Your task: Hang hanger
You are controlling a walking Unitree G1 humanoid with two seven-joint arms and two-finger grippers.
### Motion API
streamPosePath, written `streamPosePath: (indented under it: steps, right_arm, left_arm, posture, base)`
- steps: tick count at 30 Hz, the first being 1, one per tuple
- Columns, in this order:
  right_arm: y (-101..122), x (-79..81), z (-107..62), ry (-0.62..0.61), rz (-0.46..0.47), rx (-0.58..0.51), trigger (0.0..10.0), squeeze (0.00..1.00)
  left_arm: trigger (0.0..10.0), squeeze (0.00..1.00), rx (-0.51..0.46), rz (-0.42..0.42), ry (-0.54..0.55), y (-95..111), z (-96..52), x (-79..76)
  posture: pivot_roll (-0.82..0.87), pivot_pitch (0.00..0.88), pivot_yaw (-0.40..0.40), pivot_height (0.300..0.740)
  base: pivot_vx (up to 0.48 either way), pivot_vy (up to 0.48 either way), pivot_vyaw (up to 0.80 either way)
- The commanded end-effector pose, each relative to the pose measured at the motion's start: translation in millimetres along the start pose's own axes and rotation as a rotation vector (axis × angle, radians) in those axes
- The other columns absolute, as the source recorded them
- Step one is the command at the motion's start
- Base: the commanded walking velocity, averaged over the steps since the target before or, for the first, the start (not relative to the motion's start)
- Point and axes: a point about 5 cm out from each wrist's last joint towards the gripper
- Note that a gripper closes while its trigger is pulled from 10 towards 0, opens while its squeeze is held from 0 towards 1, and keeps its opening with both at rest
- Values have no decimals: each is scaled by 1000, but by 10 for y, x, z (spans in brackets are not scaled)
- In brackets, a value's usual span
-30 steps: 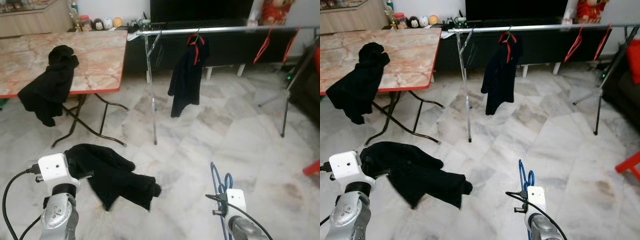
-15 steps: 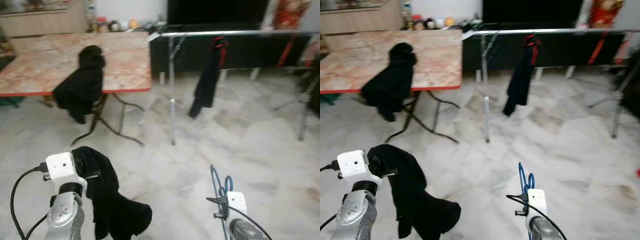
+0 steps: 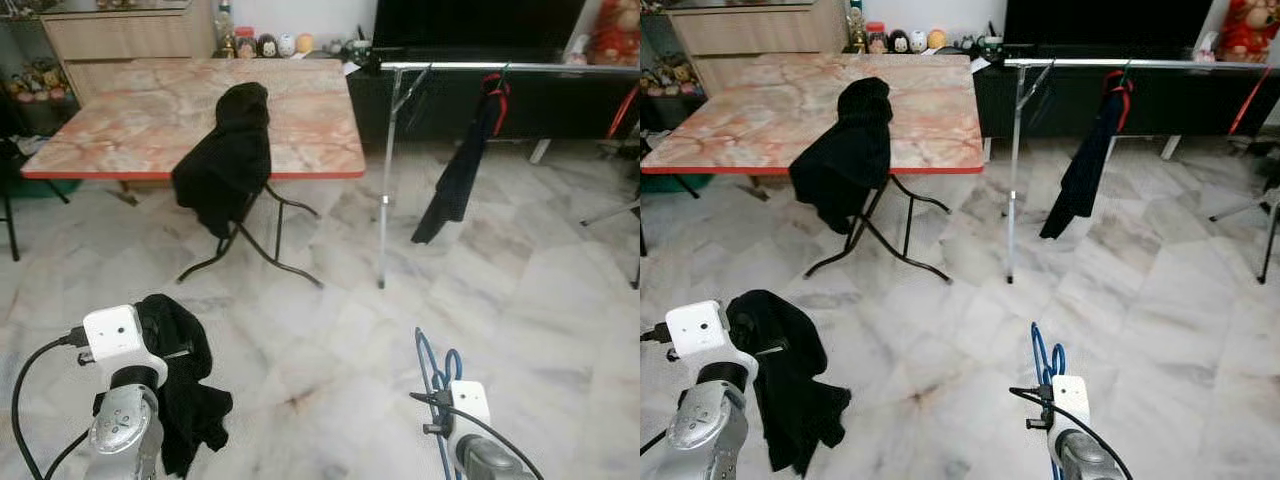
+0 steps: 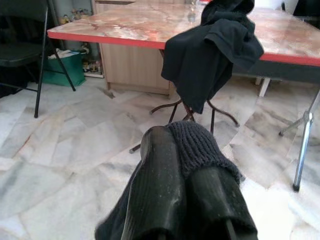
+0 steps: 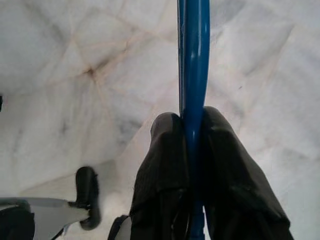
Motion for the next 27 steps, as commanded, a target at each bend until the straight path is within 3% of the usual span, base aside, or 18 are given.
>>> streamPosePath:
  steps: [1, 8, 13, 16, 27]
  right_arm:
    - [4, -47, -6, -12, 10, -2, 10000, 0]
    - [11, -37, -4, 0, 11, 3, 10000, 0]
    - [23, -37, -4, 1, 6, -5, 10000, 0]
    - [13, -35, -4, -2, 55, -8, 10000, 0]
    - [20, -31, -4, 15, 20, 1, 10000, 0]
  left_arm:
    - [10000, 0, -41, -23, -13, 93, 22, -29]
    - [10000, 0, -52, -22, -13, 141, 19, -30]
    - [10000, 0, -52, -21, -23, 144, 21, -49]
    - [10000, 0, -45, -9, -41, 143, 29, -61]
    - [10000, 0, -51, -16, -44, 171, 35, -72]
  posture:
    - [-32, 0, 13, 740]
    - [-28, 0, 11, 740]
    - [-27, 0, 11, 740]
    - [-25, 0, 10, 740]
    - [-25, 0, 9, 740]
  base:
    - [0, 0, 0]
    - [0, 0, 0]
    - [0, 0, 633]
    - [250, 0, 198]
    - [295, 0, 0]
Point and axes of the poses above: a point about 5 cm out from each wrist's last joint towards the gripper, its own z axis pointing out of the wrist towards the gripper, its own y axis along the axis of the wrist's last joint, x = y × z, and after that the axes turned 13 degrees about z, right-handed
